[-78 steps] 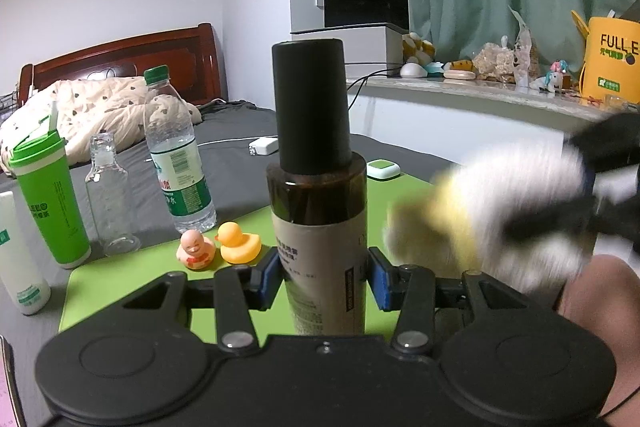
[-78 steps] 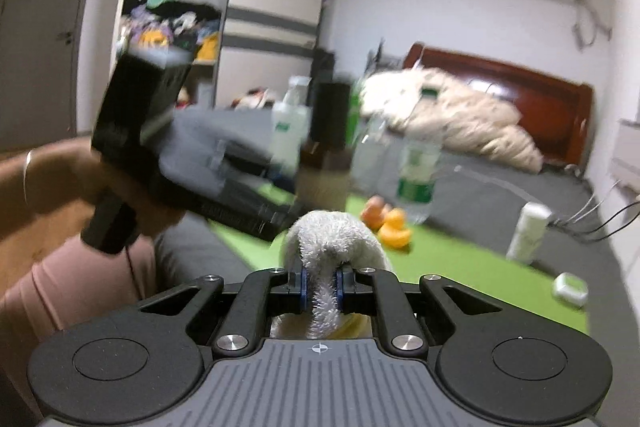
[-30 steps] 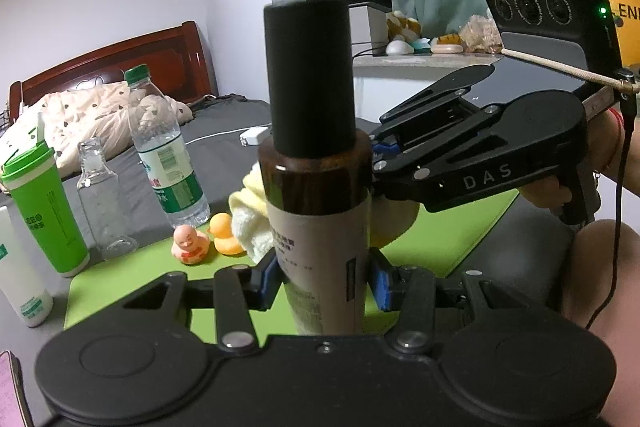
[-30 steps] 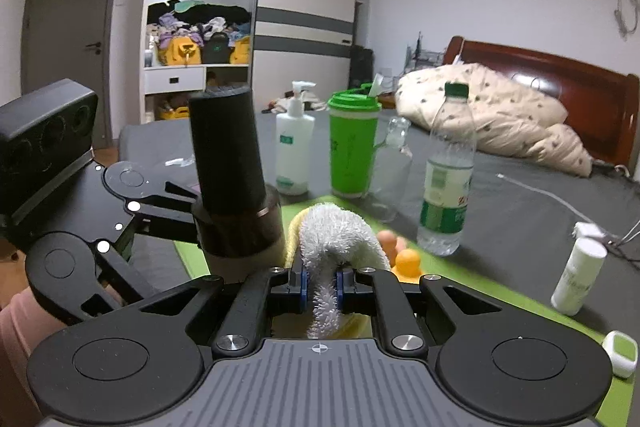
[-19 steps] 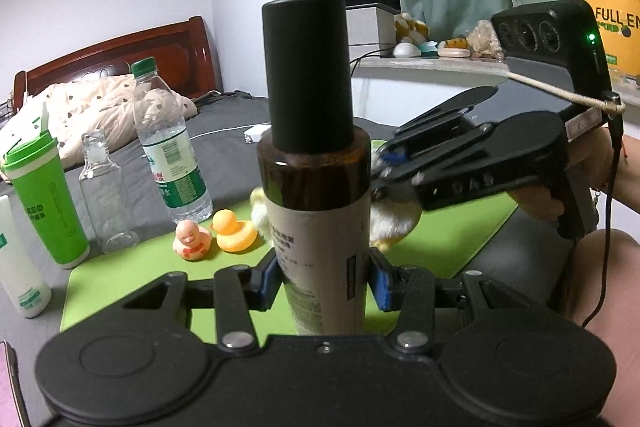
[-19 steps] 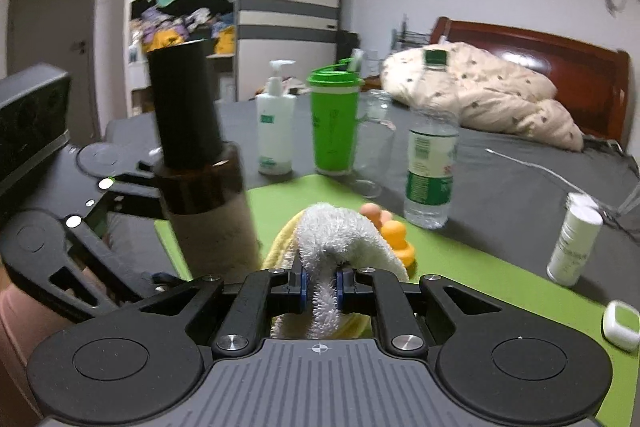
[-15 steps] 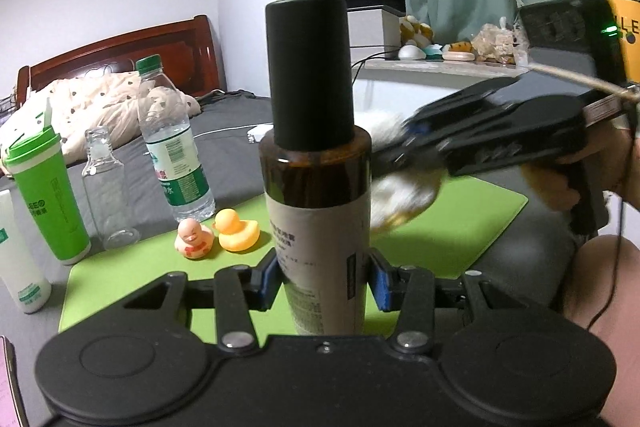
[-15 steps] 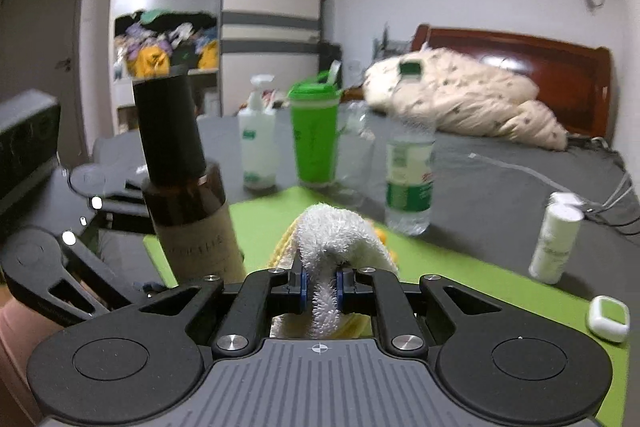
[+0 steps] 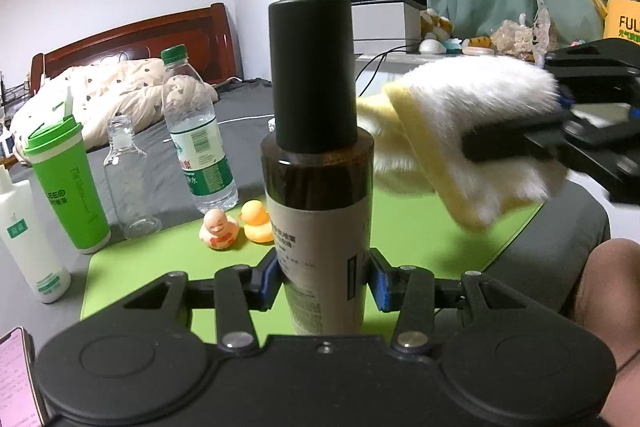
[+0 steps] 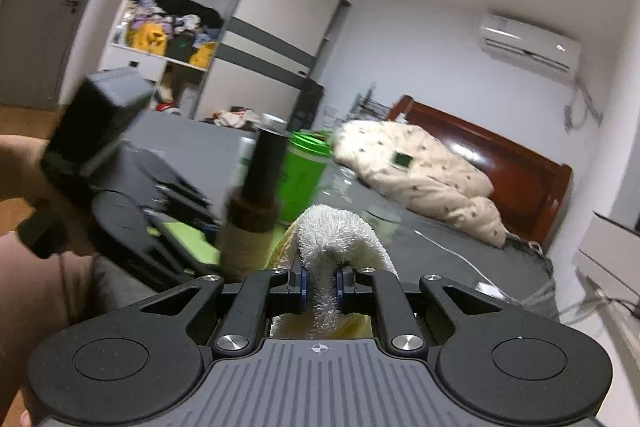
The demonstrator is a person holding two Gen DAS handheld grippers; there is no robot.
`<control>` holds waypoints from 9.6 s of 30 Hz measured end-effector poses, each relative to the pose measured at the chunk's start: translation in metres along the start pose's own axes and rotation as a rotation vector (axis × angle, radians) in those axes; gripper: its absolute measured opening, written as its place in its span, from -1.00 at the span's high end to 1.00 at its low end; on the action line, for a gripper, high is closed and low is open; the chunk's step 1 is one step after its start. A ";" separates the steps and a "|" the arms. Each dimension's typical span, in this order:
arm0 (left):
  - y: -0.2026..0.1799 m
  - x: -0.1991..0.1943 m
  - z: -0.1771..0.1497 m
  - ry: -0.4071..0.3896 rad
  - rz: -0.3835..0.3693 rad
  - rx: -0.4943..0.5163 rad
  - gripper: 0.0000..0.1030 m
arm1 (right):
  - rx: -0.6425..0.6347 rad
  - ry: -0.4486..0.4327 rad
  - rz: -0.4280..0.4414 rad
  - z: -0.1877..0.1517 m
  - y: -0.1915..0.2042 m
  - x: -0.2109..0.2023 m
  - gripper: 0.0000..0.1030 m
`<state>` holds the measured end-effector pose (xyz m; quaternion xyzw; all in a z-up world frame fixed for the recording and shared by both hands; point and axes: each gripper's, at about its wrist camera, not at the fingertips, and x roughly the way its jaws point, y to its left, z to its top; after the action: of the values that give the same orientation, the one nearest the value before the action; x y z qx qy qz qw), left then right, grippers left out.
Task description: Clean container
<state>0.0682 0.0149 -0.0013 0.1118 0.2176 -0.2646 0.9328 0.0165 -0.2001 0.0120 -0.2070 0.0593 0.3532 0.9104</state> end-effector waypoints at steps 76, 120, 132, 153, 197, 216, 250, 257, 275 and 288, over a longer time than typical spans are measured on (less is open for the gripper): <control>0.013 0.013 -0.015 -0.078 0.053 -0.103 0.17 | 0.249 0.081 0.234 0.007 -0.053 0.088 0.76; 0.019 0.014 -0.014 -0.055 -0.032 -0.026 0.17 | 0.297 0.349 0.559 -0.062 -0.069 0.147 0.76; 0.019 0.015 -0.014 -0.062 -0.010 -0.054 0.17 | 0.264 0.358 0.543 -0.064 -0.055 0.114 0.76; 0.006 0.011 -0.020 -0.115 0.111 -0.121 -0.56 | 0.514 0.166 0.328 -0.071 -0.052 0.023 0.76; -0.103 0.065 0.003 -0.127 0.952 -0.441 0.17 | 0.755 -0.025 0.195 -0.093 -0.066 -0.056 0.75; -0.061 0.041 -0.006 -0.113 0.472 -0.278 0.18 | 0.728 -0.057 0.165 -0.073 -0.065 -0.064 0.75; -0.001 0.011 -0.027 -0.104 -0.198 0.025 0.18 | 0.570 -0.154 0.215 0.012 -0.050 -0.025 0.75; -0.001 0.008 -0.031 -0.109 -0.209 0.044 0.18 | 0.573 -0.108 0.253 0.010 -0.045 -0.001 0.75; -0.004 0.004 -0.034 -0.108 -0.191 0.065 0.17 | 0.510 -0.042 0.233 0.022 -0.064 0.042 0.75; -0.007 0.004 -0.035 -0.105 -0.186 0.072 0.17 | 0.520 0.020 0.294 0.015 -0.071 0.080 0.75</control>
<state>0.0559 0.0186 -0.0344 0.1103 0.1682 -0.3633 0.9097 0.1224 -0.1918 0.0290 0.0403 0.1861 0.4520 0.8714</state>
